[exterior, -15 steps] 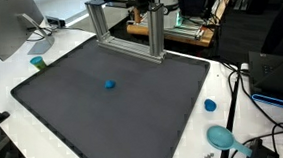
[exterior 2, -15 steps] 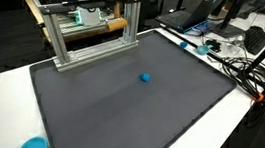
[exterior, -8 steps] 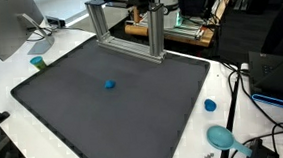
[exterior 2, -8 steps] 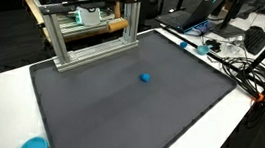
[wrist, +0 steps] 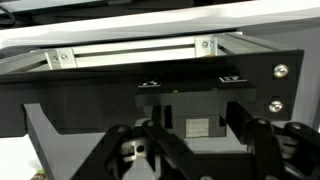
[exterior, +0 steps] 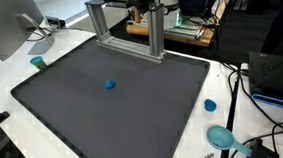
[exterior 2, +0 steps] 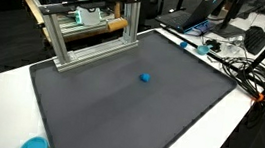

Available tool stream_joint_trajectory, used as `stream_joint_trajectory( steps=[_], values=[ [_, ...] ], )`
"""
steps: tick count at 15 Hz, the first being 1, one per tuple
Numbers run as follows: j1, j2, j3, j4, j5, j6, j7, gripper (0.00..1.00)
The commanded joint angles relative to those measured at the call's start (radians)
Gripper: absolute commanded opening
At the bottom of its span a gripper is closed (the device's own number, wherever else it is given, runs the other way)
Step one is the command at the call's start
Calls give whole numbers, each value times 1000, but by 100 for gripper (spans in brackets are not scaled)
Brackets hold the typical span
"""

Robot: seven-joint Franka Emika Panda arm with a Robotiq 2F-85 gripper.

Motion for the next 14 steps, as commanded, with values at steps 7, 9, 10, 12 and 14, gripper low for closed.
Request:
stream_joint_trajectory(
  steps=[7,9,10,12,14],
  values=[
    [2,41,11,6,-18,33,7,61],
    [2,41,7,6,-19,33,3,50],
    [7,40,-1,7,-10,30,-9,47],
    [21,40,-19,13,3,13,-55,46],
    [29,40,-34,15,11,8,-91,68]
  ],
)
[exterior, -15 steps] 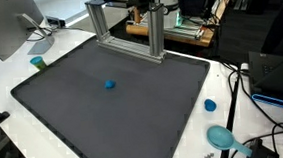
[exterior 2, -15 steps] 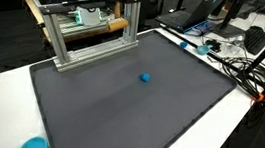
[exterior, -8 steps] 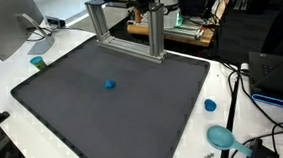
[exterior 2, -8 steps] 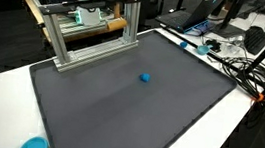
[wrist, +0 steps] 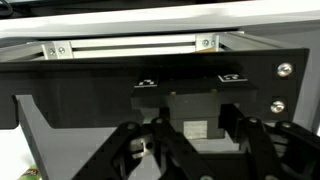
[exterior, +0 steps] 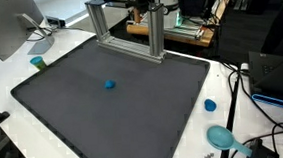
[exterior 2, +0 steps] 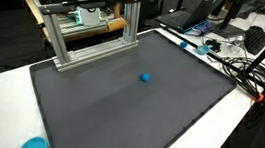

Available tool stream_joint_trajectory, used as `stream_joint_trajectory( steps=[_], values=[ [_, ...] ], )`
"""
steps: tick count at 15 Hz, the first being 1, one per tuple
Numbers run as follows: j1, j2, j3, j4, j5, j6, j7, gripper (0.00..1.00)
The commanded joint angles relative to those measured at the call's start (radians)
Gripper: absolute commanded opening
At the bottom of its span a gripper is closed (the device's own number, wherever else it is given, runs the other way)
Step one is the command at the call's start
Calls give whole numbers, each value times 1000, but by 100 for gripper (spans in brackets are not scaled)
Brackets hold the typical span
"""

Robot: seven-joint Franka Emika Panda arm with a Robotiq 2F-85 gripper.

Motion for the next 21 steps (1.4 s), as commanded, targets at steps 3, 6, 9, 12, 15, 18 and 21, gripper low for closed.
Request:
stream_joint_trajectory(
  steps=[3,6,9,12,15,18,21],
  values=[
    [29,16,-46,11,23,-18,-98,76],
    [38,23,-61,12,34,-19,-133,60],
    [45,23,-75,13,46,-23,-167,37],
    [44,19,-82,14,43,-26,-176,27],
    [40,18,-74,17,43,-30,-155,27],
    [40,13,-70,21,44,-41,-145,77],
    [47,11,-82,21,61,-45,-162,39]
  ],
)
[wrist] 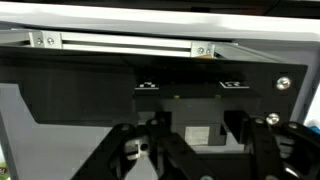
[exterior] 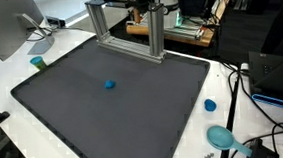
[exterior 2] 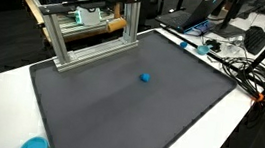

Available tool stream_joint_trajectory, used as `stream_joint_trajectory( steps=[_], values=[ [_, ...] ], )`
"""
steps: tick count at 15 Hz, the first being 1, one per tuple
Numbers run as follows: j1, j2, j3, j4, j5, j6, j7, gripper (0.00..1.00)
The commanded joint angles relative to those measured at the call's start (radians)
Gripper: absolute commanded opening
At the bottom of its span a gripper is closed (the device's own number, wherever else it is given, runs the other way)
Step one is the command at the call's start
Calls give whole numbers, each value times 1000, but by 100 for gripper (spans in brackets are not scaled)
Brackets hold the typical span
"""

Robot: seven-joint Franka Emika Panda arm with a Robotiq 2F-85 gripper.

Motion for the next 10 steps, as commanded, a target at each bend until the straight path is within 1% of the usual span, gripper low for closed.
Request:
stream_joint_trajectory(
  steps=[1,3,4,8,10],
  values=[
    [15,-5,-19,20,46,-36,-21,38],
    [12,-5,-20,26,48,-39,-19,26],
    [10,-4,-22,29,48,-41,-17,22],
    [11,-2,-19,34,50,-18,-9,22],
    [-6,2,-3,40,44,46,49,22]
  ],
)
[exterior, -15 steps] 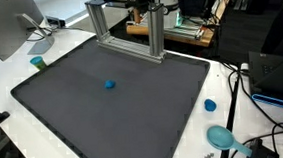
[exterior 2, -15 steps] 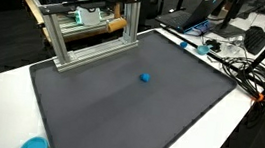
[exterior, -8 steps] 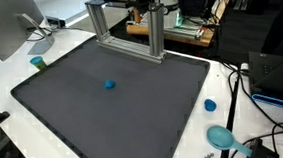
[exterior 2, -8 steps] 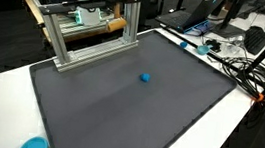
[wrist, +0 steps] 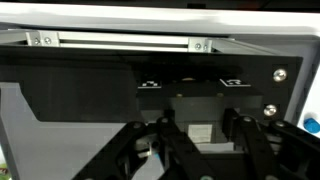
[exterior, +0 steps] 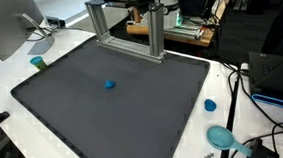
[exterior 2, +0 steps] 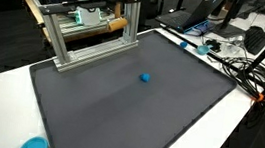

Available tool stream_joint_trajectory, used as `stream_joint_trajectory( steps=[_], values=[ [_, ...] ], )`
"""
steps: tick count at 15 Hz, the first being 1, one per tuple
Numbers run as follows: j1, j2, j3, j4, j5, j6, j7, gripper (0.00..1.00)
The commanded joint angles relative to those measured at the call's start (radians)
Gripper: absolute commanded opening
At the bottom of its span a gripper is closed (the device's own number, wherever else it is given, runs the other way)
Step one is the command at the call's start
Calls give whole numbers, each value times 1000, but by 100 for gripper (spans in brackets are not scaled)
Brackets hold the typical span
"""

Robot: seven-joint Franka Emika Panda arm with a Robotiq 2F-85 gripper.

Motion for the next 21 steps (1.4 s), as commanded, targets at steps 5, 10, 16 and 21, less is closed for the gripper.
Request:
stream_joint_trajectory(
  steps=[5,10,16,21],
  values=[
    [-62,140,37,163,-31,165,173,22],
    [-84,372,54,402,-53,113,258,22],
    [-49,509,44,517,-32,24,321,47],
    [-36,603,50,557,-9,102,345,22]
  ],
)
